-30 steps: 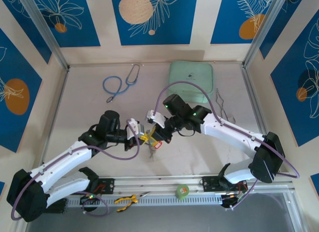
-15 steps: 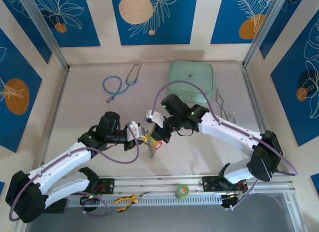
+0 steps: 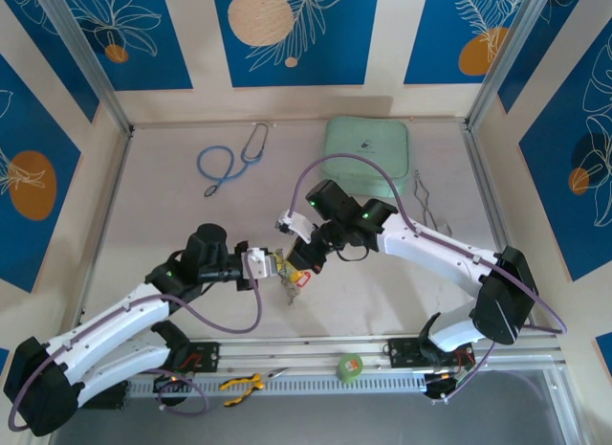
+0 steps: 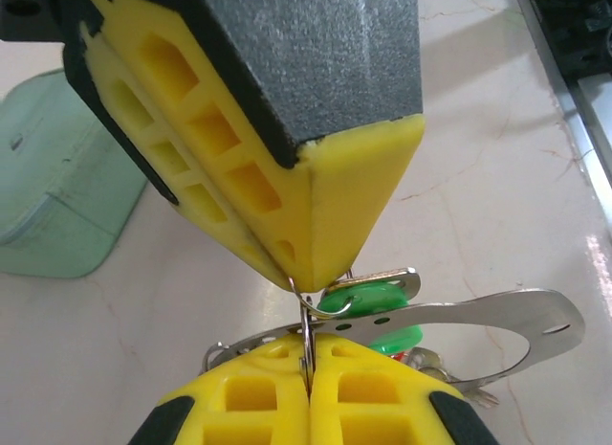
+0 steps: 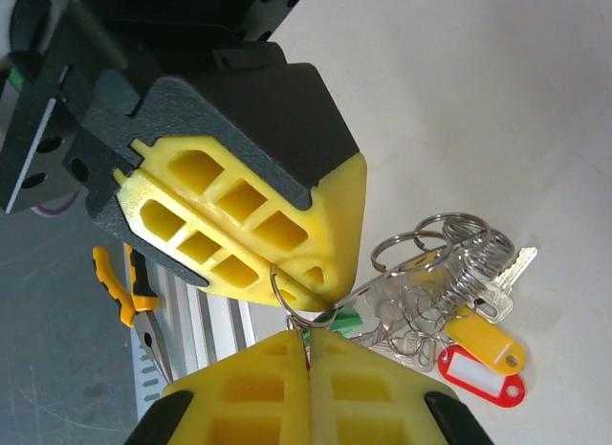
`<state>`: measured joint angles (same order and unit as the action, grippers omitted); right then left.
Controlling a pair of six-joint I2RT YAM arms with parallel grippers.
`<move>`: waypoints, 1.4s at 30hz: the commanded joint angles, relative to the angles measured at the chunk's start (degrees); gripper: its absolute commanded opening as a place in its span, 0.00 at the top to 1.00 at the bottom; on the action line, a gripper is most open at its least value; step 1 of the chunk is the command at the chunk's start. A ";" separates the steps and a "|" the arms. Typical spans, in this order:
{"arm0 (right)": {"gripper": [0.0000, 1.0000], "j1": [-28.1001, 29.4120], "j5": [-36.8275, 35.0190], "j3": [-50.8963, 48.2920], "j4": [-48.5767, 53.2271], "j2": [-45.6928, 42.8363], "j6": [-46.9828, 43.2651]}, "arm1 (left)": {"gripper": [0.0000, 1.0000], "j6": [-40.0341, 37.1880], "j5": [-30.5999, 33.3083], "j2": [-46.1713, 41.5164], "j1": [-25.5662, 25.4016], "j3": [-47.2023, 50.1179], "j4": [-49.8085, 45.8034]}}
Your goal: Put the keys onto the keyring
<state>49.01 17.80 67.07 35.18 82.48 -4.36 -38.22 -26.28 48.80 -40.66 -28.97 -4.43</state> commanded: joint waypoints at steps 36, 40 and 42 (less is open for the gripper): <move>0.84 0.01 -6.64 -1.27 -0.41 -1.40 9.66 | 1.00 20.81 -3.95 -0.67 -2.18 1.59 9.82; 0.61 -1.66 -5.79 -3.48 -2.45 -5.72 7.54 | 1.00 21.51 -4.42 -1.01 -2.17 2.91 12.26; 0.57 -2.87 -5.07 -5.90 -4.60 -8.91 5.54 | 1.00 22.78 -4.68 -0.93 -2.10 3.60 14.30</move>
<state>47.35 11.35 63.24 33.76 78.59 3.49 -17.89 -27.33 48.80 -41.93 -26.22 4.05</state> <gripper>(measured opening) 0.420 0.059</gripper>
